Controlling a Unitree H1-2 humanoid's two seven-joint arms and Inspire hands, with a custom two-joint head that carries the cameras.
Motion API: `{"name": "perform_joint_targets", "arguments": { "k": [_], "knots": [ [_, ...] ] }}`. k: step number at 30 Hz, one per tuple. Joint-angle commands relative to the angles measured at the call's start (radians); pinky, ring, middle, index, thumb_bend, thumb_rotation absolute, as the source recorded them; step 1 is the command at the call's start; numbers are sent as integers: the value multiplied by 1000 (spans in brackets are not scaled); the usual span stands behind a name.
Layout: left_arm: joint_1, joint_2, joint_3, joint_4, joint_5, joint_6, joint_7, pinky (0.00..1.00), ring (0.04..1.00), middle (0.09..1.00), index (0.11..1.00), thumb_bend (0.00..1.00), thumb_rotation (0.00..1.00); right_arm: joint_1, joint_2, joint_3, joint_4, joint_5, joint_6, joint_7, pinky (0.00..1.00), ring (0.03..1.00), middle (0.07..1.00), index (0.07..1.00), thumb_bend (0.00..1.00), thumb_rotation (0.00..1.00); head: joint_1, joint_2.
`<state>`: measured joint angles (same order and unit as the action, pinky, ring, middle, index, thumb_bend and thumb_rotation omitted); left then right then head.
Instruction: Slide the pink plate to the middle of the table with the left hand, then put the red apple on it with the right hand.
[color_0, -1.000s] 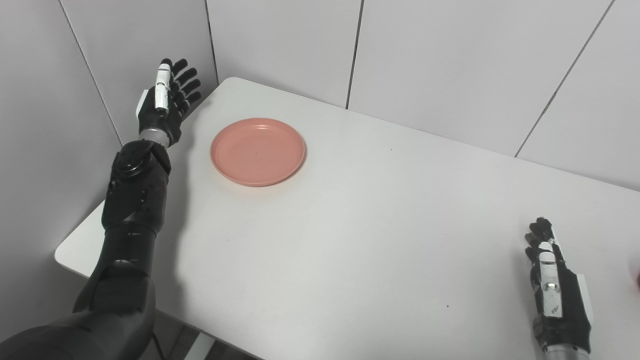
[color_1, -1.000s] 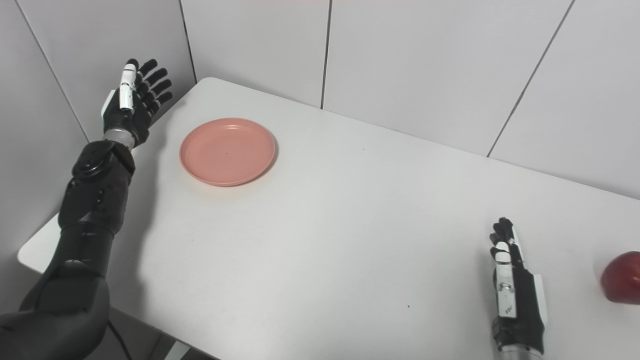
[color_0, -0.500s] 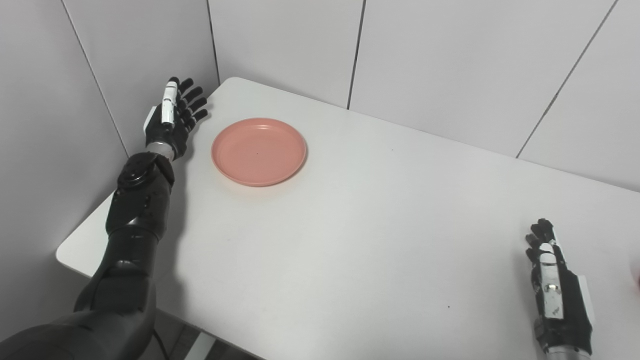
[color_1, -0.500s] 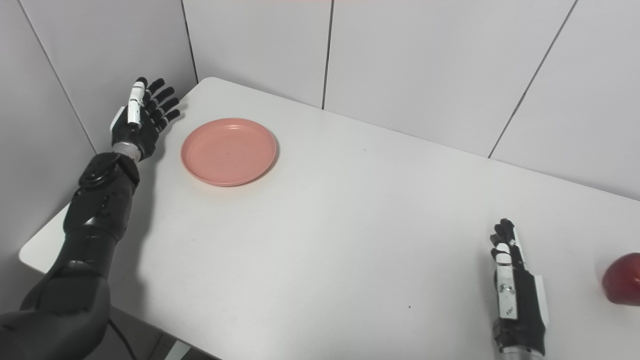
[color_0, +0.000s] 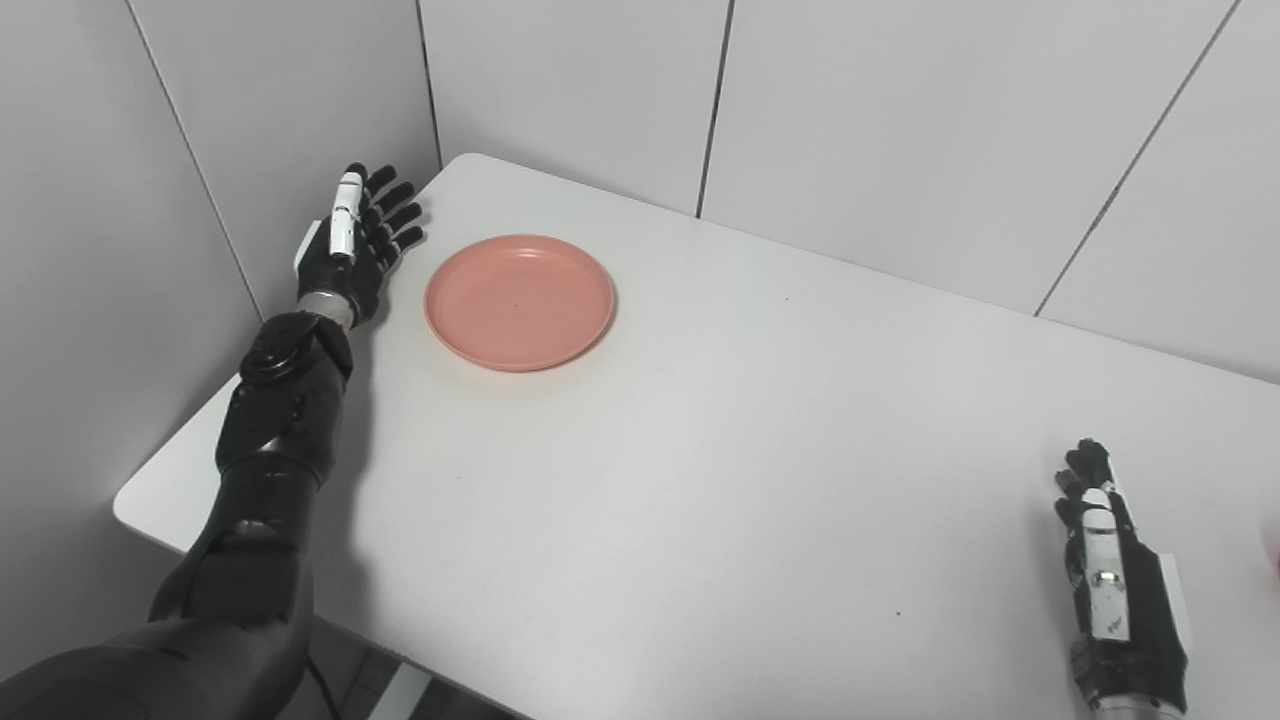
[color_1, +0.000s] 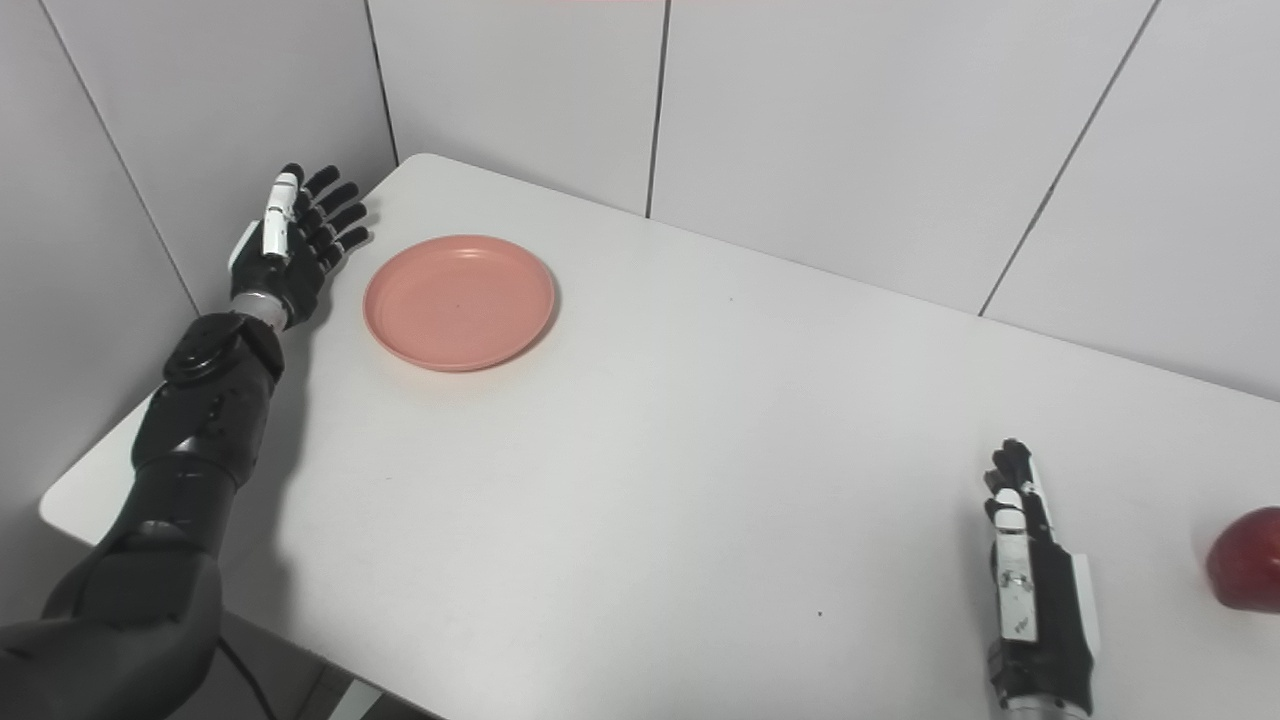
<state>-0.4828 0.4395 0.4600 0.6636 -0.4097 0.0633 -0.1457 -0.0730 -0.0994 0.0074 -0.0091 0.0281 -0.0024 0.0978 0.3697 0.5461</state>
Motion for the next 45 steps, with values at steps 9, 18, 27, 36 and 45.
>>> {"name": "perform_joint_targets", "arguments": {
  "k": [9,18,27,36,45],
  "knots": [
    [-29,11,-13,14,-10,-32,-47,854,859,866,852,354,1000,-5,-3,-9,-12,5,-13,-3,1000,971,962,960,21,1000,-1,3],
    [-15,-11,-19,-14,-21,-14,-63,876,879,887,874,351,1000,-3,-3,-9,-10,5,-19,-3,1000,971,961,959,28,1000,-3,6],
    [-6,-32,-22,-37,-22,-6,-58,879,867,876,863,364,1000,-4,-2,-12,-13,22,-11,2,1000,971,965,963,27,1000,-5,9],
    [9,-46,-38,-83,-25,26,-46,883,874,880,868,352,1000,-3,-1,-12,-19,13,-5,-5,1000,970,959,956,31,1000,-6,12],
    [27,-67,-48,-126,-30,55,-34,885,883,888,873,332,1000,-2,1,-11,-20,12,-7,-5,1000,970,961,958,36,1000,-10,16]
  ]
}}
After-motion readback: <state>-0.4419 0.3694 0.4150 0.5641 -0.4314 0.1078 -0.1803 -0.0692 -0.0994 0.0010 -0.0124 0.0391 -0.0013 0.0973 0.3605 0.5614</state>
